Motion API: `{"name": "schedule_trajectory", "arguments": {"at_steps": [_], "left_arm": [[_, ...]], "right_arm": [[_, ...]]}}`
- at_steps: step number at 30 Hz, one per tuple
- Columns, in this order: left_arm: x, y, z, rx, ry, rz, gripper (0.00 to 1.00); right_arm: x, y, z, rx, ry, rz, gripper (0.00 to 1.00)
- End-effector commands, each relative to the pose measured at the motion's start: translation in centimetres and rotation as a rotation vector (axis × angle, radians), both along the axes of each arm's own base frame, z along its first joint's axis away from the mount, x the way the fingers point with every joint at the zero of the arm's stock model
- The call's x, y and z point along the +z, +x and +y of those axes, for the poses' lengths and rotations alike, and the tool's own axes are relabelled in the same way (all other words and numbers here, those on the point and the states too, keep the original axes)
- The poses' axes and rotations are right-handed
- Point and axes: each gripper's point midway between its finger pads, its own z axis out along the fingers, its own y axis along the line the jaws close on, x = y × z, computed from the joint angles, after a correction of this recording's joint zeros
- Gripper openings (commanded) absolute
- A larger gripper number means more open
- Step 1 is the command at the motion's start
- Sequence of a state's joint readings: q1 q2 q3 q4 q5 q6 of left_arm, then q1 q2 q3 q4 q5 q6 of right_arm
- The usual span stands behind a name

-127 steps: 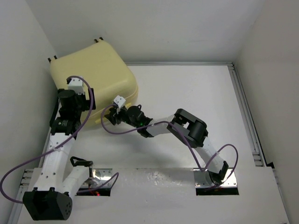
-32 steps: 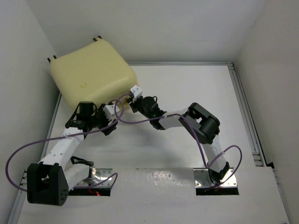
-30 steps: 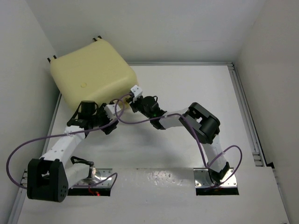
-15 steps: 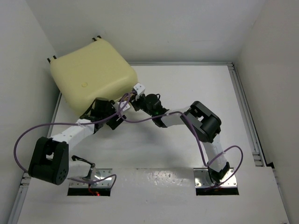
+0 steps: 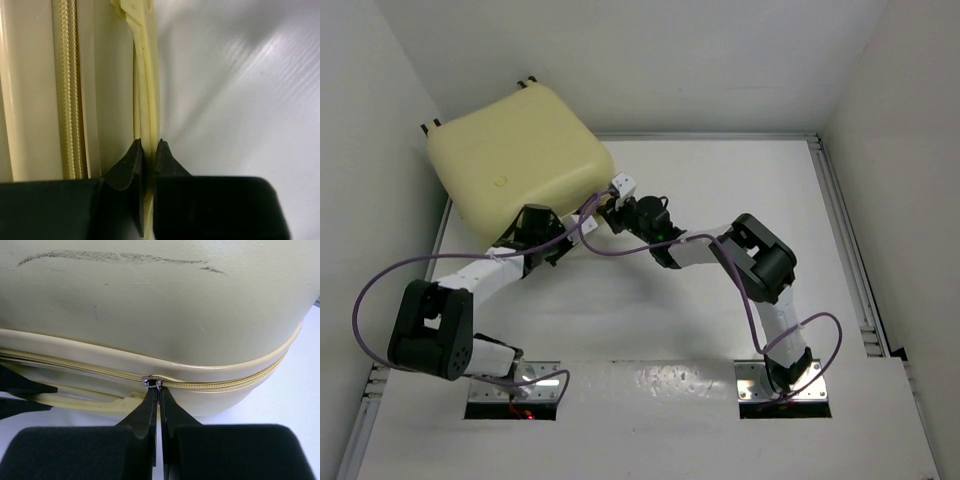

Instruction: Pack the luggage

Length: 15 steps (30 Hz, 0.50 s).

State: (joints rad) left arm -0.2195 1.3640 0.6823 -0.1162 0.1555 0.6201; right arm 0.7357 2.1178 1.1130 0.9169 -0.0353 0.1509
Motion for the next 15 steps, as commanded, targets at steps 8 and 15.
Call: {"name": "schedule_trajectory", "arguments": {"at_steps": [8, 15], "left_arm": [[-2.3, -8.0, 6.9, -0.048, 0.197, 0.115, 0.00], [-2.8, -8.4, 11.1, -0.030, 0.251, 0.159, 0.00]], "right_arm": [[-0.3, 7.8, -11.6, -0.296, -0.054, 0.015, 0.00], [0.2, 9.8, -15.2, -0.330, -0.062, -0.008, 0.00]]}}
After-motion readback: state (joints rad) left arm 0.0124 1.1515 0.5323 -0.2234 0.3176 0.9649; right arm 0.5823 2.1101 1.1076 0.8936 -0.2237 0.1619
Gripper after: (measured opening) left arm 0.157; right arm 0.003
